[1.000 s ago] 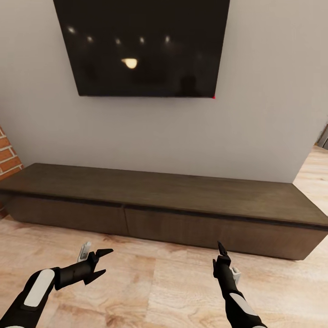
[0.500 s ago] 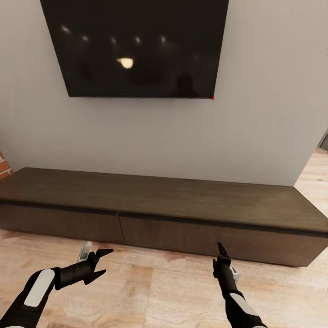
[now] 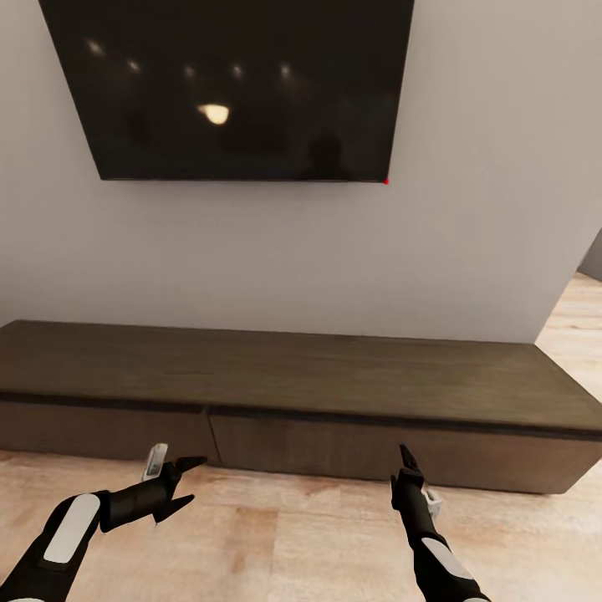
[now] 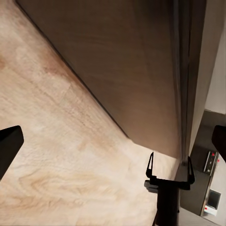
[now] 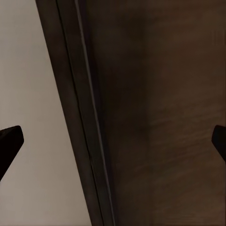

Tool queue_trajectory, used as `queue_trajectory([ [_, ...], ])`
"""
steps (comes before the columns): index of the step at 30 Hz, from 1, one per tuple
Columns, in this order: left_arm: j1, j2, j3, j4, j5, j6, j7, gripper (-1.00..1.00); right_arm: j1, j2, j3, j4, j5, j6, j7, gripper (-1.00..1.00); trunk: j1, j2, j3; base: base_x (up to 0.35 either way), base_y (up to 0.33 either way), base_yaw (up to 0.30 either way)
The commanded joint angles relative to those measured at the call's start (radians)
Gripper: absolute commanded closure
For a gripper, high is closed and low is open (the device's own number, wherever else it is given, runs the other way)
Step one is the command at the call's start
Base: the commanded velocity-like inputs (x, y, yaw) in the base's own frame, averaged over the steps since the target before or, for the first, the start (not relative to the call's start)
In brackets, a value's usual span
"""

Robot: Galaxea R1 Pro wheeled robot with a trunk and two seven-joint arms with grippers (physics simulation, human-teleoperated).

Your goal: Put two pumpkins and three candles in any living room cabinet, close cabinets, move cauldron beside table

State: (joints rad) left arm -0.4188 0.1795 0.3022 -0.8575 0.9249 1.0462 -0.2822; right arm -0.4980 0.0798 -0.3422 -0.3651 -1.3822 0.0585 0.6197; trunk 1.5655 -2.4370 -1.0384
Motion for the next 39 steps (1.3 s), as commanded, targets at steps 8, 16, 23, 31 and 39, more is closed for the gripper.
queue_trajectory([
  [8,0.000,0.000,0.000,0.000,0.000,0.000,0.000,-1.00,0.001,0.000,0.000,0.000,0.006,-0.002,0.000,-1.00,0.000,0.000,0.000,0.098,0.015,-0.003],
  [16,0.000,0.000,0.000,0.000,0.000,0.000,0.000,-1.00,0.000,0.000,0.000,0.000,0.010,-0.001,0.000,-1.00,0.000,0.000,0.000,0.097,0.016,0.000],
  [23,0.000,0.000,0.000,0.000,0.000,0.000,0.000,-1.00,0.000,0.000,0.002,0.000,0.010,0.000,0.000,-1.00,0.000,0.000,0.000,0.130,0.001,0.000],
  [31,0.000,0.000,-0.001,0.000,-0.001,0.000,-0.001,-1.00,0.000,-0.001,0.002,0.000,0.009,0.000,-0.001,-1.00,0.000,0.000,0.000,0.148,0.000,0.000],
  [39,0.002,0.000,-0.001,0.000,0.000,0.000,-0.016,-1.00,0.000,-0.002,0.002,0.000,0.009,0.000,-0.002,-1.00,0.000,0.000,0.000,0.018,0.000,0.000],
])
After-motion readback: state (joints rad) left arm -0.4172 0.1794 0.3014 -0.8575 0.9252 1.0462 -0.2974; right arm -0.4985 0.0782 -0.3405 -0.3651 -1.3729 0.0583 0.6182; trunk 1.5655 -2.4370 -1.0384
